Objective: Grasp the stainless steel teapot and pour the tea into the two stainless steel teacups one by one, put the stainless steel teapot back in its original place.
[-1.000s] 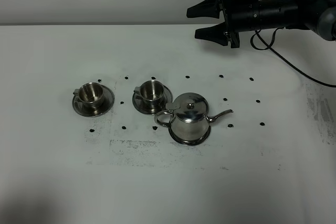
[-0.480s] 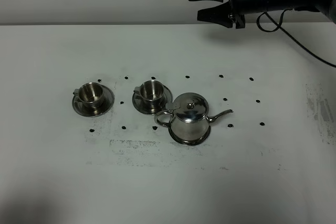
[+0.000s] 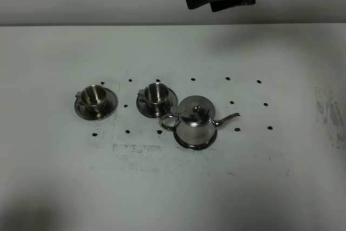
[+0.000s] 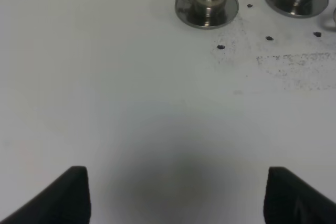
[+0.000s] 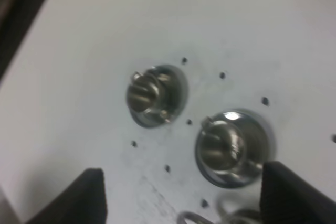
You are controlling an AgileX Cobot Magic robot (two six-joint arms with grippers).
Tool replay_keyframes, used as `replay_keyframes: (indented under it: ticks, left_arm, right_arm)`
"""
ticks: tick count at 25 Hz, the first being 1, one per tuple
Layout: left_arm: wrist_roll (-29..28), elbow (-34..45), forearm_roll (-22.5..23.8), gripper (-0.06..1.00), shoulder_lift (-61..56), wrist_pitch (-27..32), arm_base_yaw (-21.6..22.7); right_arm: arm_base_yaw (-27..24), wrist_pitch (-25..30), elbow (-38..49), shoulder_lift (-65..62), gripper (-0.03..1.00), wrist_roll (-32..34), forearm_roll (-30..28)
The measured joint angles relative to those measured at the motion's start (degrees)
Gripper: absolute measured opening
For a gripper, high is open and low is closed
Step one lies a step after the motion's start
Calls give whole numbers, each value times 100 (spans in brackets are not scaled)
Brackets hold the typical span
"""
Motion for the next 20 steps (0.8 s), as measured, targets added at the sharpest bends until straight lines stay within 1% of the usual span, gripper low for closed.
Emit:
replay_keyframes:
  ticks: [3, 6, 8, 13, 16, 19, 20]
  left_arm:
    - [0, 0, 0, 66, 0, 0, 0]
    - [-5, 0, 0, 66, 0, 0, 0]
    - [-5, 0, 0, 66, 0, 0, 0]
    - [1, 0, 0, 66, 0, 0, 0]
    - [1, 0, 0, 66, 0, 0, 0]
    - [1, 0, 0, 66, 0, 0, 0]
    - [1, 0, 0, 66, 0, 0, 0]
  right_arm:
    - [299, 10, -29, -202, 59, 487, -878]
    - [577, 17, -31, -209, 59, 764, -1681]
    - [674, 24, -31, -195, 59, 867, -1915]
    - [709, -5, -31, -188, 59, 920, -2396]
    - [873, -334, -31, -131, 59, 1053, -3190]
    - [1106, -635, -31, 33, 59, 1395, -4084]
    - [1171, -691, -31, 108, 59, 1502, -4239]
